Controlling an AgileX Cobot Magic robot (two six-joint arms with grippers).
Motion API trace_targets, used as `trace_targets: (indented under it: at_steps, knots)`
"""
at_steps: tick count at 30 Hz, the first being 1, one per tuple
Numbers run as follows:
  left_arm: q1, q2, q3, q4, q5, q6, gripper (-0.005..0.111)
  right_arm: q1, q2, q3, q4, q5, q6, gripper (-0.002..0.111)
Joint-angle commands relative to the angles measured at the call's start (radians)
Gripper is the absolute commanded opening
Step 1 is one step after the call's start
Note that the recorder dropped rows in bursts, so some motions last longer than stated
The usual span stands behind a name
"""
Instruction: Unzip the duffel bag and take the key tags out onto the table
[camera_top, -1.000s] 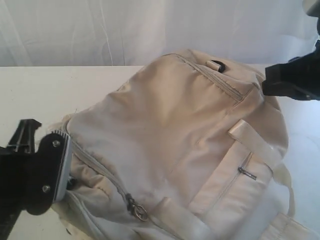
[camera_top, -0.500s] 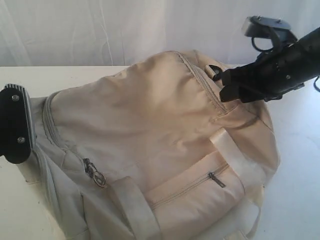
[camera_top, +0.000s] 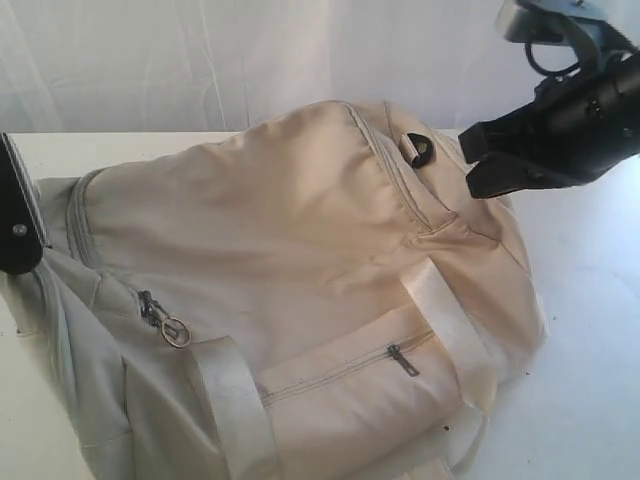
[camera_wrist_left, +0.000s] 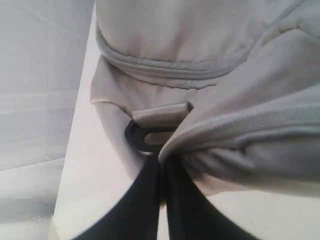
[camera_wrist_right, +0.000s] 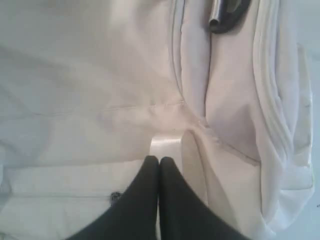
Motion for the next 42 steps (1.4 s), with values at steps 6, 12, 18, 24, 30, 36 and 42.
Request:
trace_targets:
  at_steps: [6,12,18,24,30,36,42]
  knots:
    - [0.107,0.099,-0.002,0.162,-0.011,-0.049,0.0,0.001,-0.104,-0.003,-0.026,0.07,0.011,0.0]
    - [0.111,0.115,-0.002,0.152,-0.077,-0.174,0.005,0.037,-0.032,-0.003,-0.01,-0.01,-0.072,0.011]
    - [0.111,0.092,-0.002,0.093,-0.091,-0.216,0.044,0.132,0.089,-0.003,-0.005,-0.171,-0.169,0.049]
    - [0.111,-0.008,-0.004,-0.061,-0.145,-0.216,0.062,0.18,0.221,-0.07,-0.175,-0.27,-0.142,0.052]
    - [0.111,-0.109,-0.051,-0.234,-0.087,-0.211,0.062,0.181,0.329,-0.144,-0.308,-0.235,-0.025,0.052]
    - [0.111,-0.159,-0.062,-0.341,-0.041,-0.209,0.062,0.181,0.359,-0.184,-0.308,-0.144,-0.012,0.007]
    - [0.111,-0.149,-0.092,-0.621,0.154,-0.205,0.057,0.181,0.301,-0.224,-0.319,-0.032,0.036,0.0]
